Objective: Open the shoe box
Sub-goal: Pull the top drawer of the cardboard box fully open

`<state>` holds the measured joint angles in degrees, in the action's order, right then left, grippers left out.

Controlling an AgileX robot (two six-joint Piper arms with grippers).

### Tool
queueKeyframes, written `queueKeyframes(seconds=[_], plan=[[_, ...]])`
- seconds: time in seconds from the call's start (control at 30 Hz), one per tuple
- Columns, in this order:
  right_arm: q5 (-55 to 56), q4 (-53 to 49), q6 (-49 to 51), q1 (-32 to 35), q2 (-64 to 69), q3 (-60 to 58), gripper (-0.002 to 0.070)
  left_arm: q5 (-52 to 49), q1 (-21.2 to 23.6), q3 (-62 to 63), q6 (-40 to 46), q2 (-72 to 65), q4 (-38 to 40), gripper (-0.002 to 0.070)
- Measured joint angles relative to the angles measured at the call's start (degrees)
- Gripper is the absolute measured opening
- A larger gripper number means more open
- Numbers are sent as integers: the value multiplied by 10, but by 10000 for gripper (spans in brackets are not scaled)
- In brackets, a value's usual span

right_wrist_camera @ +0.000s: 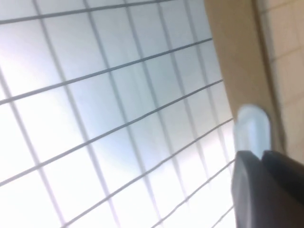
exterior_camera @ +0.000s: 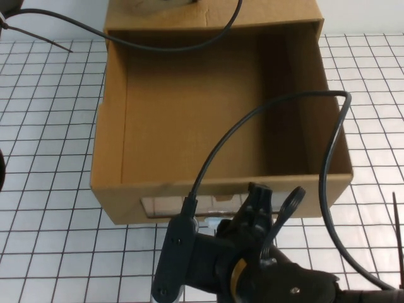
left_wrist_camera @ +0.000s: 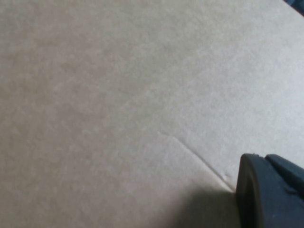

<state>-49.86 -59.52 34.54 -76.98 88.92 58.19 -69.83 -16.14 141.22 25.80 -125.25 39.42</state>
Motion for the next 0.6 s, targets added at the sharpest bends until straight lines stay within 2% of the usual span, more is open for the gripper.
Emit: queueKeyframes(seconds=[0.07, 0.2, 0.27, 0.47, 0.6], plan=[[0, 27, 0, 0, 0, 3, 59, 1, 0, 1, 0, 0, 4, -3], [0, 104, -31, 0, -18, 19, 200, -4, 1, 19, 0, -5, 5, -3], [-4, 140, -47, -5, -38, 27, 222, -9, 1, 37, -1, -9, 4, -3], [-31, 179, -58, -54, -112, 55, 167, -22, 1, 83, -10, -8, -2, -3], [-66, 182, -51, -47, -146, 91, 108, -24, 1, 87, -14, 30, -17, -3]])
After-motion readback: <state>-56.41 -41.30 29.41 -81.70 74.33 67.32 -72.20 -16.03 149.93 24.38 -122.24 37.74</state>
